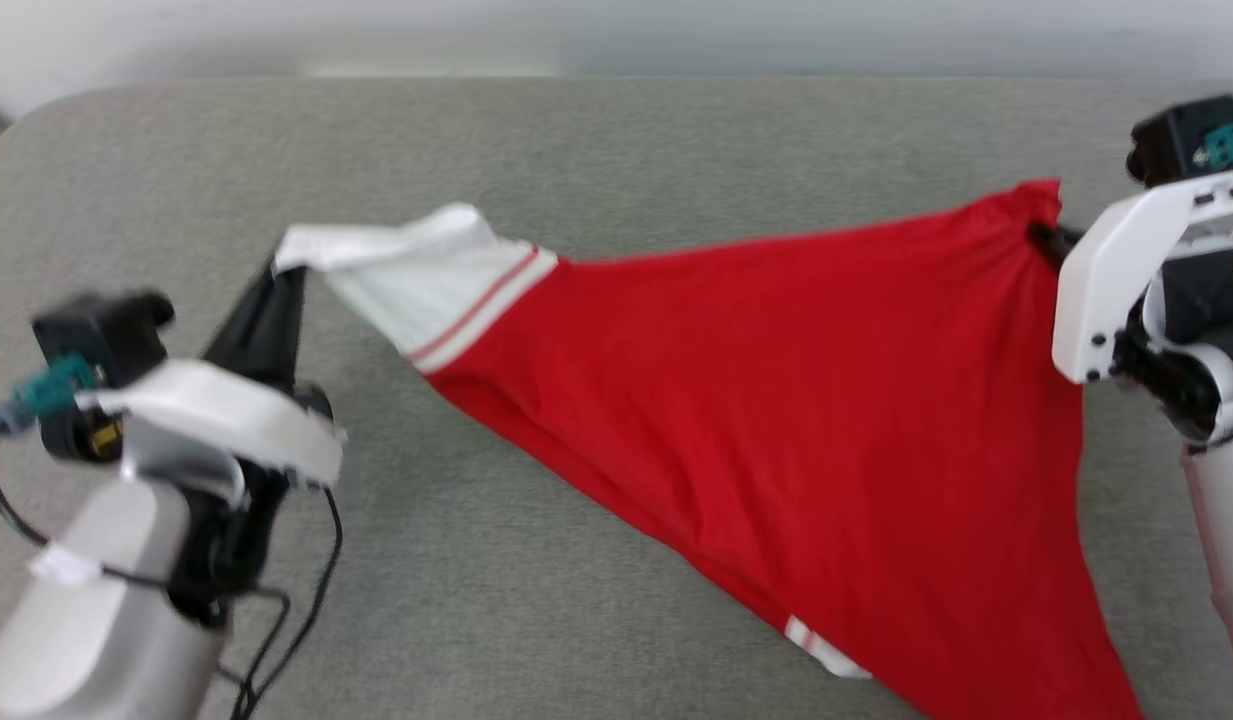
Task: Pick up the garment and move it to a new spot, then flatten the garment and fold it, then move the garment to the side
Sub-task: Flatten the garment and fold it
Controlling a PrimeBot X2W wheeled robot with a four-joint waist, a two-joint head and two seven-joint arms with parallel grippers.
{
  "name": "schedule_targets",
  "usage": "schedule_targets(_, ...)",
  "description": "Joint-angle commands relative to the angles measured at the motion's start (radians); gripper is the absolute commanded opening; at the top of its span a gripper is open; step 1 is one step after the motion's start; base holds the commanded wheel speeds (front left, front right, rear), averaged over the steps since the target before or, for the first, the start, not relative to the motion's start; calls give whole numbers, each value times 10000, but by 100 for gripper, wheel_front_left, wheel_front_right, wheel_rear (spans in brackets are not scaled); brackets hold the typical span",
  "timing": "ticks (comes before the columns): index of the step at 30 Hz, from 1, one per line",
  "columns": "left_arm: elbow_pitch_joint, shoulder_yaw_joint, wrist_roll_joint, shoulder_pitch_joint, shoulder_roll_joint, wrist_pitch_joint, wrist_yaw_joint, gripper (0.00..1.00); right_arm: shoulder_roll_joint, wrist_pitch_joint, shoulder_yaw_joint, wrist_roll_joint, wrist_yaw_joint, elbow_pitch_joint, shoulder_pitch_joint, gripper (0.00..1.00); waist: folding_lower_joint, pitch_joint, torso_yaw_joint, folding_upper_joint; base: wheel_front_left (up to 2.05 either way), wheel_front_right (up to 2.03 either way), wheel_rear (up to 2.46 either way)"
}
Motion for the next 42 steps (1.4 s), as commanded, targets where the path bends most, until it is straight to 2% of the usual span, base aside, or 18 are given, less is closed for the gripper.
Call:
schedule_targets(1,66,58,25,-491,59,103,-36,0,148,-198,-133,-187,-3,52,-284,0,-1,-217,-368,-1,0,0,0)
schedule_targets(11,1348,41,494,-4297,-54,686,-70,0,996,-1906,-1363,-1888,-3,720,-2304,0,-1,-20,-1068,-1,0,0,0)
schedule_targets(17,2569,298,747,-6908,-18,555,-122,0,1396,-2751,-2141,-2681,-5,870,-4212,0,-1,707,-1179,-1,0,0,0)
schedule_targets(27,4169,537,1218,-10751,481,433,-389,0,1704,-3789,-2991,-3359,-10,1153,-7407,0,-1,2191,-1198,-1,0,0,0)
schedule_targets(34,4599,506,1227,-11826,513,473,-579,0,1812,-4072,-3193,-3591,-10,1629,-8524,0,-1,3265,-1090,-1,0,0,0)
schedule_targets(42,5177,474,865,-11339,230,161,-934,0,2084,-4471,-3190,-3685,-10,2624,-8271,0,-1,3744,-993,-1,0,0,0)
